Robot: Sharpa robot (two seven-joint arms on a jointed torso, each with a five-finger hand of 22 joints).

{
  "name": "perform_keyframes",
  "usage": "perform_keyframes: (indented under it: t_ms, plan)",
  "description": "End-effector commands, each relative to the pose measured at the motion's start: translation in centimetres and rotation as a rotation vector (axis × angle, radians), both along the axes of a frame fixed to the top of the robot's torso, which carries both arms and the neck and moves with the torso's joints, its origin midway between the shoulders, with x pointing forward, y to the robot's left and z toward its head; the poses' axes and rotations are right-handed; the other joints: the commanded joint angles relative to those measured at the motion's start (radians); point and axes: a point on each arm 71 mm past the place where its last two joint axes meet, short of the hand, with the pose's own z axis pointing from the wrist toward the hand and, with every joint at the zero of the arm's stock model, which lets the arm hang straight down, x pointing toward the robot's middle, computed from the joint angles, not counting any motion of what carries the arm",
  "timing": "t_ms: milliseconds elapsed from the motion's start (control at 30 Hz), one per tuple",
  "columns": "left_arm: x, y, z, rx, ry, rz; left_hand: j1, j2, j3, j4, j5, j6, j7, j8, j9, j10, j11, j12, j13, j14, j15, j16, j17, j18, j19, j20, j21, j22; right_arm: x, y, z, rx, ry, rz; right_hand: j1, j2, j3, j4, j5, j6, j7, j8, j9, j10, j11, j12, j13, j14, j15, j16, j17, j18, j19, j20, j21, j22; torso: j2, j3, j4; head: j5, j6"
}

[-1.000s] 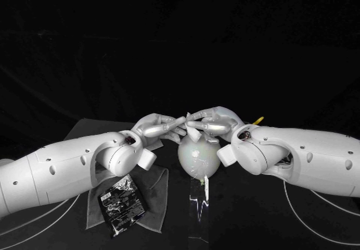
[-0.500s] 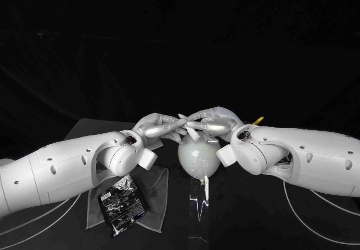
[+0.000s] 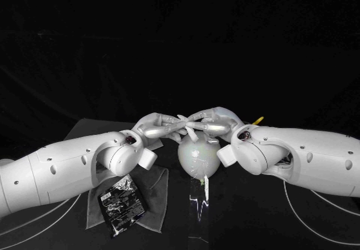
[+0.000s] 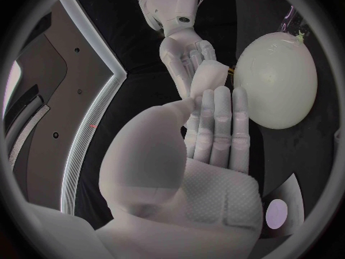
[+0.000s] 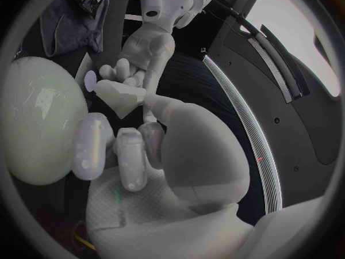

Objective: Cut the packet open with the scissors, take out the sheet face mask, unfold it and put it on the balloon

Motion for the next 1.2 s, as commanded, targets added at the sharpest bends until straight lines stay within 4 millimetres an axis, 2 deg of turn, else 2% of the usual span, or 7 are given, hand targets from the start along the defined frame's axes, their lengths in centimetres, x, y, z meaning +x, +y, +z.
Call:
perform_keyframes:
  t_ms: [33,300,1200]
  plan:
    - [0.0,-0.3,0.3,-0.026,-0.009,-0.012,-0.003,0.009,0.042,-0.047,0.003,0.003,0.001,0.010,0.012,0.018,-0.007,-0.009,-0.004,0.001,-0.002,-0.006,-0.003,0.007,-0.021,-0.002,0.023,0.016,-0.2,0.3,0.0,0.001,-0.005,0.030,-0.003,0.010,0.006,-0.001,0.002,0.006,-0.001,0.018,0.049,0.012,-0.008,-0.001,0.098,0.098,-0.007,0.007,0.236,-0.004,0.004,-0.005,0.001,0.179,0.000,-0.0002,-0.0001,0.000,0.000]
    - [0.0,-0.1,0.3,-0.029,-0.005,-0.003,-0.018,0.010,0.062,-0.062,0.003,0.003,0.000,0.016,0.021,0.031,-0.009,-0.017,-0.007,0.003,-0.004,-0.009,-0.007,0.006,-0.044,-0.003,0.056,0.039,-0.2,0.2,0.1,0.001,-0.010,0.023,-0.005,0.010,0.008,-0.002,0.002,0.005,-0.001,0.018,0.050,0.012,-0.008,-0.002,0.098,0.098,-0.007,0.007,0.236,-0.004,0.004,-0.005,0.001,0.179,0.000,0.0000,-0.0002,0.000,0.000]
    - [0.3,1.1,0.1,-0.021,0.005,0.024,-0.034,0.009,0.071,-0.071,0.003,0.003,-0.002,0.022,0.029,0.040,-0.011,-0.022,-0.008,0.004,-0.004,-0.008,-0.007,0.006,-0.061,-0.001,0.077,0.053,0.0,-1.4,0.2,-0.004,-0.036,-0.038,-0.008,0.009,0.014,-0.008,0.002,0.004,-0.001,0.020,0.051,0.013,-0.008,-0.001,0.100,0.098,-0.007,0.007,0.237,-0.005,0.007,-0.005,0.007,0.181,0.000,0.0000,-0.0001,-0.003,0.002]
